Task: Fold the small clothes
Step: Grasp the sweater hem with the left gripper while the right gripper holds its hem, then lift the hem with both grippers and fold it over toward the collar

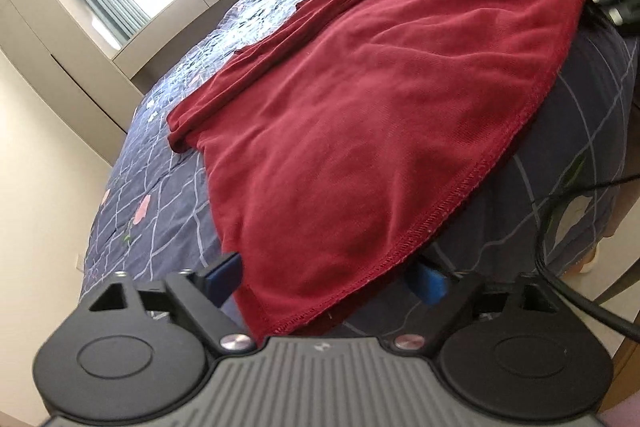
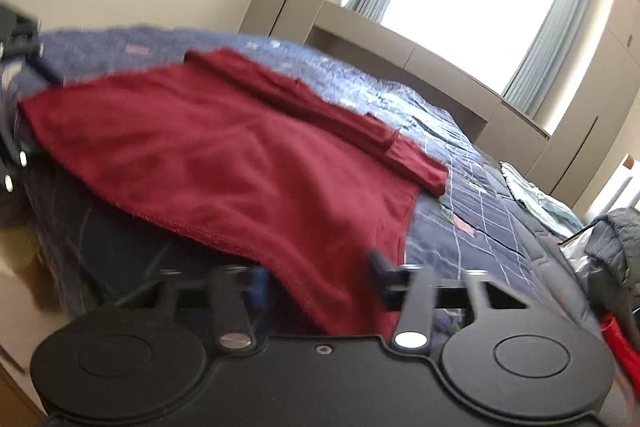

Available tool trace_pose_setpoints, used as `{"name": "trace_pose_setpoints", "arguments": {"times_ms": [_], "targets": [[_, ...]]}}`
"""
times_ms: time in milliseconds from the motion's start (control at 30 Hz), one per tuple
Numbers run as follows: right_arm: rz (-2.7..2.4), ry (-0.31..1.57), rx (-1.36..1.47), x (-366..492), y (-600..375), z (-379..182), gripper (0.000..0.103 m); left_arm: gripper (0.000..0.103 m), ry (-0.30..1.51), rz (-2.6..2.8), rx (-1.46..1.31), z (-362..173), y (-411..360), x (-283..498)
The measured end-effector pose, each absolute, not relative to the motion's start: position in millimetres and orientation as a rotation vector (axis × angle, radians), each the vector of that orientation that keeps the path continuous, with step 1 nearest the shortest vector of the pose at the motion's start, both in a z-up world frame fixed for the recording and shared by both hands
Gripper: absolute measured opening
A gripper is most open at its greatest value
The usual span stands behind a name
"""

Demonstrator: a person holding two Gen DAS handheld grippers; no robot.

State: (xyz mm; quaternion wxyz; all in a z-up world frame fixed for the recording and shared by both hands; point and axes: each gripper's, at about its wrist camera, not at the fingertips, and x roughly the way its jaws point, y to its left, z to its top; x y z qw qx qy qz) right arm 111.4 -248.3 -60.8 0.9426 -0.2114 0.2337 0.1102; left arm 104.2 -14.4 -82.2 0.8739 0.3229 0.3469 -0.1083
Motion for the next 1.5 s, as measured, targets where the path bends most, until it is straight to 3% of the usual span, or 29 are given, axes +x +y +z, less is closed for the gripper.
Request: {"name": "trace_pose_setpoints", "arguments": {"times_ms": [67, 167, 233, 567, 700, 900, 967, 1000, 1033, 1500], "targets": [[0.242, 0.465, -0.371, 111, -250, -52, 0.024, 0.079, 0.721, -0.240, 0.682, -81, -16, 98], [0.260, 0.456, -0.286, 112, -253, -38, 0.015, 0.067, 0.695, -0.250, 0.726, -83, -22, 89], [0.269, 0.447, -0.236, 116, -256, -28, 0.013, 0.061, 0.677, -0.253, 0.756, -86, -27, 86], [0.278, 0.371, -0.211, 121, -259, -2, 0.012, 0.060, 0.673, -0.217, 0.665, -68, -21, 85], [0.276, 0.359, -0.204, 120, -260, 1, 0.012, 0.040, 0.605, -0.163, 0.673, -58, -19, 83], [0.265, 0.356, -0.220, 118, -260, 0, 0.012, 0.032, 0.603, -0.177, 0.701, -61, -19, 83], [0.262, 0.369, -0.237, 117, -259, -3, 0.012, 0.023, 0.600, -0.172, 0.714, -67, -21, 80], [0.265, 0.376, -0.247, 115, -258, -6, 0.012, 0.012, 0.599, -0.162, 0.718, -69, -20, 80], [0.272, 0.384, -0.262, 114, -258, -8, 0.007, 0.009, 0.590, -0.155, 0.718, -70, -20, 77], [0.394, 0.497, -0.414, 72, -267, -13, 0.004, 0.004, 0.486, -0.264, 0.736, -36, -1, 39]]}}
